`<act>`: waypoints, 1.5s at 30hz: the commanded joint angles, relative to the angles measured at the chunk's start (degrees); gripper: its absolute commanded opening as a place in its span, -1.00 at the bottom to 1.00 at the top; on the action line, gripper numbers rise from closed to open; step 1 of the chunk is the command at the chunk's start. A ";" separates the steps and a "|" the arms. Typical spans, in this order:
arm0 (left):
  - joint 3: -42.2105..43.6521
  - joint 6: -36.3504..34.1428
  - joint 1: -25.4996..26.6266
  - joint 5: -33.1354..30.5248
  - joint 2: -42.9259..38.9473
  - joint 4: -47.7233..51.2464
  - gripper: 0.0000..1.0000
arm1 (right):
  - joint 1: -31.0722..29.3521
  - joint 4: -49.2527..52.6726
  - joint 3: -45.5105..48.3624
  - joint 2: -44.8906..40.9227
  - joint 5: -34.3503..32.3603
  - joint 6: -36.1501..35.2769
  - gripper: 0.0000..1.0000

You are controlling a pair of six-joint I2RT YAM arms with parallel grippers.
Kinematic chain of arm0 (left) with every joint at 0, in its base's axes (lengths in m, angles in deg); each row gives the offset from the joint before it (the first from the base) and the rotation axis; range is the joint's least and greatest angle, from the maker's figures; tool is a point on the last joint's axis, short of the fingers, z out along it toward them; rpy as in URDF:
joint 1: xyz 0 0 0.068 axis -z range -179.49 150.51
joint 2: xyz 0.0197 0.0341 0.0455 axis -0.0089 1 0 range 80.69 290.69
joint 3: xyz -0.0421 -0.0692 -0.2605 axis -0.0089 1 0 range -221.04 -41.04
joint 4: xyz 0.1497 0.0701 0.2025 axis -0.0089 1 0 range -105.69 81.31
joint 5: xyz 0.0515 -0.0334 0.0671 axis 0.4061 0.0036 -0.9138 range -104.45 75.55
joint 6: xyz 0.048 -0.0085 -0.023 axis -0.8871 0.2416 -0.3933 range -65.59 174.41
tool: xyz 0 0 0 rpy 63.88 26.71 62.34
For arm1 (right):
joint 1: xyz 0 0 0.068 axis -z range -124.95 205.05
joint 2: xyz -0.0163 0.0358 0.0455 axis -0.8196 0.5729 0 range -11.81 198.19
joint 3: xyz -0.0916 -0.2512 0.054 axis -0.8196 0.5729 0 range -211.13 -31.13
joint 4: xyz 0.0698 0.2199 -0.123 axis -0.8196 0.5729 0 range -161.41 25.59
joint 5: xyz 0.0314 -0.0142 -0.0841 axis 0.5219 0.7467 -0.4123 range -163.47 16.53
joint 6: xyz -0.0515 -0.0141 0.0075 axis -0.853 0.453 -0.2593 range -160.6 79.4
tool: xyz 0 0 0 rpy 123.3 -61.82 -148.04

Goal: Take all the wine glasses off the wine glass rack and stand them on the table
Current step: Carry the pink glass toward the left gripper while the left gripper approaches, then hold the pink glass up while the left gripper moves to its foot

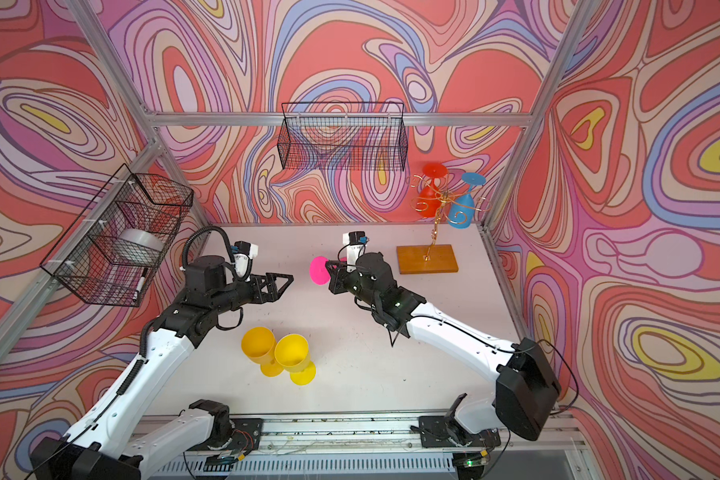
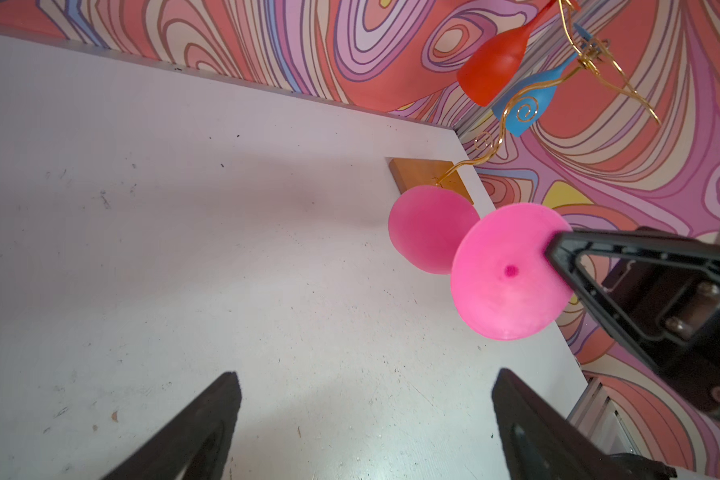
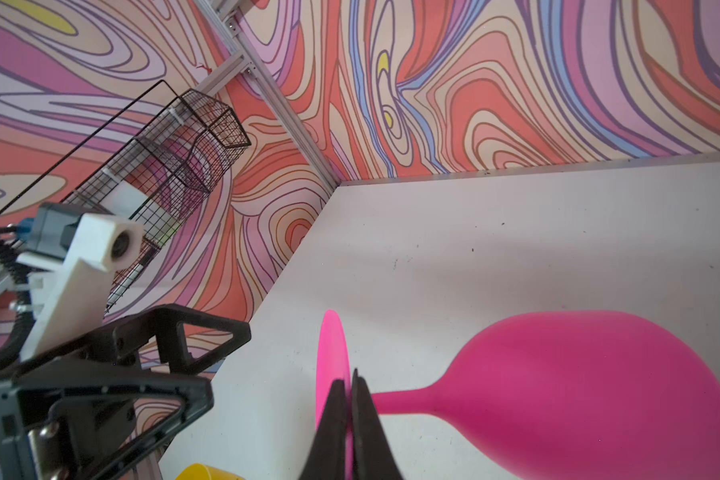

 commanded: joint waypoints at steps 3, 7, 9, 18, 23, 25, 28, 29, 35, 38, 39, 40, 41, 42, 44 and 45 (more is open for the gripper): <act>-3.15 5.64 -2.53 -0.37 0.16 2.82 0.88 | -1.98 -7.78 -2.42 2.75 1.71 -10.24 -1.00; -3.21 10.20 -3.97 -2.73 -0.98 2.84 0.88 | -3.35 -12.06 -2.66 4.78 1.45 -15.22 -1.00; -3.67 12.50 -4.34 -4.85 -1.62 3.64 0.88 | -4.17 -14.55 -2.26 5.52 1.06 -18.60 -1.00; -3.04 22.12 -5.49 -15.76 -6.53 5.64 0.87 | -6.14 -25.24 -1.16 9.53 1.84 -31.64 -1.00; -3.64 27.74 -5.77 -19.52 -6.97 8.33 0.78 | -6.90 -27.42 -2.21 12.59 1.62 -37.85 -1.00; -4.48 29.97 -5.86 -20.54 -6.43 10.25 0.76 | -7.62 -28.35 -2.67 13.73 1.15 -41.15 -1.00; -5.94 33.26 -5.86 -21.80 -4.99 13.38 0.78 | -8.52 -30.64 -2.66 14.89 -0.41 -46.03 -1.00; -6.43 34.32 -5.88 -22.22 -4.52 14.45 0.79 | -8.72 -31.50 -2.49 15.17 -0.77 -47.29 -1.00; -10.77 38.67 -5.86 -21.57 -1.26 20.77 0.71 | -10.11 -36.73 -1.99 17.15 -3.95 -55.59 -1.00; -13.13 40.96 -5.86 -21.28 0.46 24.40 0.67 | -11.11 -40.04 -1.36 18.17 -6.06 -60.50 -1.00; -13.60 42.04 -5.86 -20.97 0.92 25.42 0.66 | -11.42 -41.26 -1.13 18.50 -6.49 -62.02 -1.00; -13.80 43.06 -5.87 -20.31 1.27 25.99 0.65 | -11.52 -41.93 -1.02 18.74 -6.89 -63.01 -1.00; -13.81 43.58 -5.86 -19.37 1.49 25.96 0.64 | -11.56 -42.57 -0.94 19.02 -7.29 -63.79 -1.00; -13.81 44.25 -5.86 -18.33 1.88 25.82 0.63 | -11.56 -43.02 -0.80 19.19 -7.51 -64.34 -1.00; -14.27 45.17 -5.86 -17.27 2.55 26.32 0.61 | -11.65 -43.71 -0.59 19.25 -7.52 -65.37 -1.00; -14.74 45.34 -5.86 -17.14 3.09 26.86 0.59 | -11.65 -43.98 -0.50 19.38 -7.54 -65.63 -1.00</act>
